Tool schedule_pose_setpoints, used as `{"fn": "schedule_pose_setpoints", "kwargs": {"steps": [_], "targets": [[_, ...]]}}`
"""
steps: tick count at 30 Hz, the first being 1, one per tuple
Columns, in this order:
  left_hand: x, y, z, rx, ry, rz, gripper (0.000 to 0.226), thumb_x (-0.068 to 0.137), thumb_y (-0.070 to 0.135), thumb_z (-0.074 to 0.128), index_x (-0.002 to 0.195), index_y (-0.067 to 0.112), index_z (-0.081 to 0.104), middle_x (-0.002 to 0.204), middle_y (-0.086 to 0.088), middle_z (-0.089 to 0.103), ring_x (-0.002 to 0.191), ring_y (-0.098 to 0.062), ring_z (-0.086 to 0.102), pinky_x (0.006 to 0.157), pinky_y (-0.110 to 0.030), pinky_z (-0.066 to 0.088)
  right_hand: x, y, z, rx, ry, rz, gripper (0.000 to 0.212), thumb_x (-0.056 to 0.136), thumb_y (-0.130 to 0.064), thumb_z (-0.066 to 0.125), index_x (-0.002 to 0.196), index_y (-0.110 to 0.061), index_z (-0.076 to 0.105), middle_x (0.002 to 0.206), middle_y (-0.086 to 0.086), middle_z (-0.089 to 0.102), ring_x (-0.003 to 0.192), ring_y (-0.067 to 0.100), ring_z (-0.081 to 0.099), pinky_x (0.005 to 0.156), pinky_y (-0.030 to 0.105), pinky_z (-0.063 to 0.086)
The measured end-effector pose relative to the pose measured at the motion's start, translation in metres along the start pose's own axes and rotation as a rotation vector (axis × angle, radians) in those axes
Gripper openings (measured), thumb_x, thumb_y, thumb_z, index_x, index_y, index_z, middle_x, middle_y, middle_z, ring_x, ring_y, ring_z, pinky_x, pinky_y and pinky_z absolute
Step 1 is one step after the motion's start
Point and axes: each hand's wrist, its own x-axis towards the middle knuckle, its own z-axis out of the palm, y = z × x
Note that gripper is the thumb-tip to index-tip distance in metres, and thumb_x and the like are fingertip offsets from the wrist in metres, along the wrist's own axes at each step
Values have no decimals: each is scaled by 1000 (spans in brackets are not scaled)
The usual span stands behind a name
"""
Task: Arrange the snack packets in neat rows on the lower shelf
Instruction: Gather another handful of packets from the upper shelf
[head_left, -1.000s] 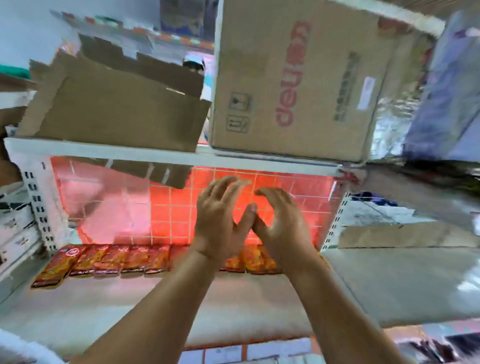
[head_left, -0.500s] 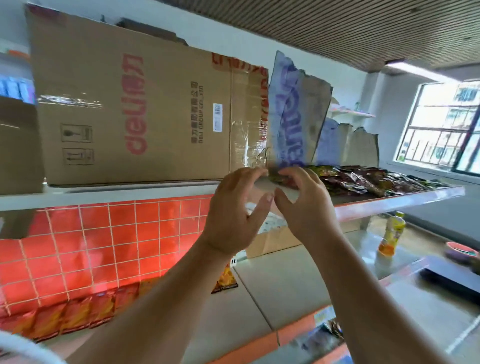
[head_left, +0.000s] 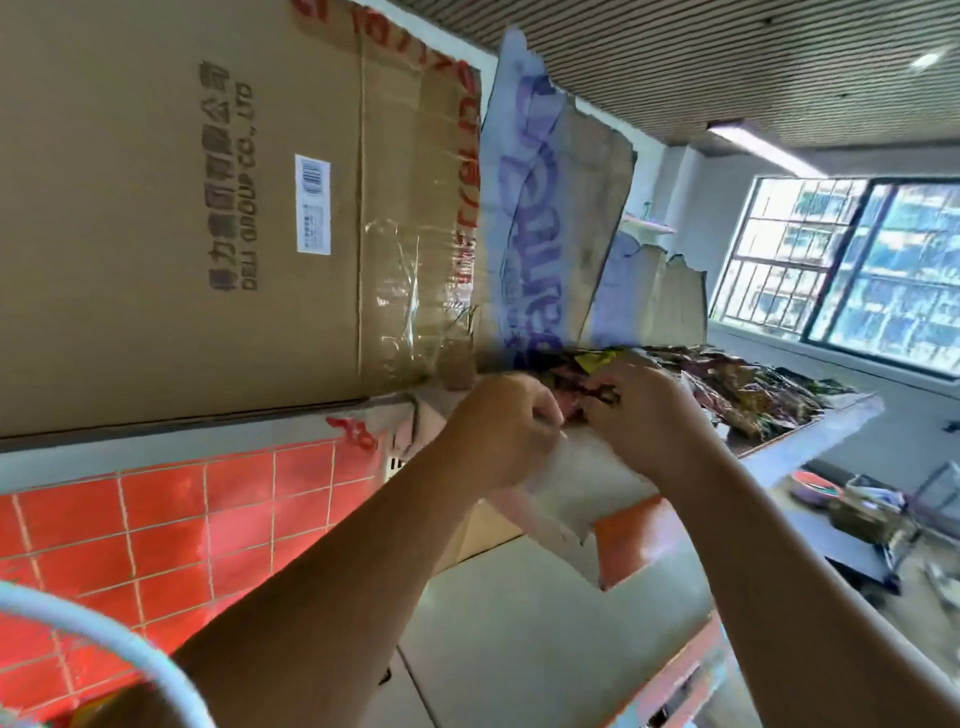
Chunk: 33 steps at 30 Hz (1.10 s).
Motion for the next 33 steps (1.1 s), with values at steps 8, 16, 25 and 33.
{"fn": "schedule_pose_setpoints", "kwargs": {"steps": [8, 16, 25, 33], "targets": [[21, -16, 13, 371, -160, 311, 48, 88, 58, 36, 121, 37, 64, 147, 15, 51, 140, -20, 40, 108, -50, 39, 79, 31, 48, -441, -530, -129, 88, 76, -75, 11, 130, -28, 60, 139, 3, 56, 125, 32, 50, 101, 55, 42], [17, -14, 6, 296, -191, 161, 82, 79, 67, 20, 144, 28, 52, 146, 8, 53, 136, -13, 46, 107, -47, 43, 69, 10, 19, -309, -383, -161, 38, 100, -56, 39, 123, -34, 60, 123, -5, 61, 117, 22, 54, 100, 46, 44], [-2, 2, 0, -362, 762, 218, 36, 93, -2, 66, 118, 24, 74, 115, 9, 72, 105, 2, 67, 89, -12, 48, 66, 24, -14, 675, 321, 14, 27, 89, -15, 63, 91, -37, 79, 82, -8, 75, 63, 19, 66, 58, 33, 53], [4, 25, -9, -168, 303, -413, 33, 96, 6, 60, 92, 35, 76, 91, 12, 78, 68, 3, 66, 58, -12, 46, 68, 32, 3, 673, -422, -136, 32, 91, 2, 62, 81, -24, 77, 70, -6, 70, 64, 9, 60, 57, 23, 48]]}}
